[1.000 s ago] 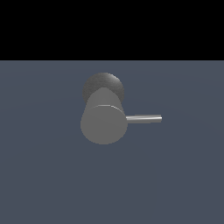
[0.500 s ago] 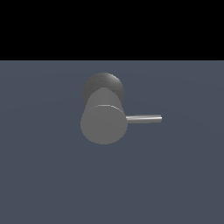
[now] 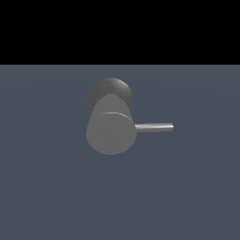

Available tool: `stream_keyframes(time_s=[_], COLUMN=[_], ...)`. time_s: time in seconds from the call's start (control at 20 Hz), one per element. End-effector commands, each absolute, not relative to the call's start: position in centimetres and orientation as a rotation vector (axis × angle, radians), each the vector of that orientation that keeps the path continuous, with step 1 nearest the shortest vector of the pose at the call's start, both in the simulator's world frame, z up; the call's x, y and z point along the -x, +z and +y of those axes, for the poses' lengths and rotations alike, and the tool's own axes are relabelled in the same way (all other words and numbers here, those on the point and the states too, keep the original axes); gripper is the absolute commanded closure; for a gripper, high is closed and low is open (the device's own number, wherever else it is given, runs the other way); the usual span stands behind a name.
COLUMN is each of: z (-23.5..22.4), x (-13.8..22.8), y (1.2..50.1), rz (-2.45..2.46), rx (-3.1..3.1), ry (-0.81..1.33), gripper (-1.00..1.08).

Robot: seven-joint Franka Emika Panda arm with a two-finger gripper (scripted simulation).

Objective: Turn on the faucet by rotating a designated handle.

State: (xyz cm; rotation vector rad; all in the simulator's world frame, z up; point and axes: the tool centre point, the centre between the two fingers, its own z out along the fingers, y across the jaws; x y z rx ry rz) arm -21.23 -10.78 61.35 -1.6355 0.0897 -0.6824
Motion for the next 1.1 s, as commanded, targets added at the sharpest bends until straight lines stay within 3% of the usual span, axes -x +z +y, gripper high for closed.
stream_keyframes(time_s=[0.0,1.05], z=[-11.04,-12.0], x=[21.17,20.66], y=[61.42,60.64], rz=[0.094,0.099], rx=[1.618,1.616], ry=[-0.686,-0.693], gripper=[1.08,1.08])
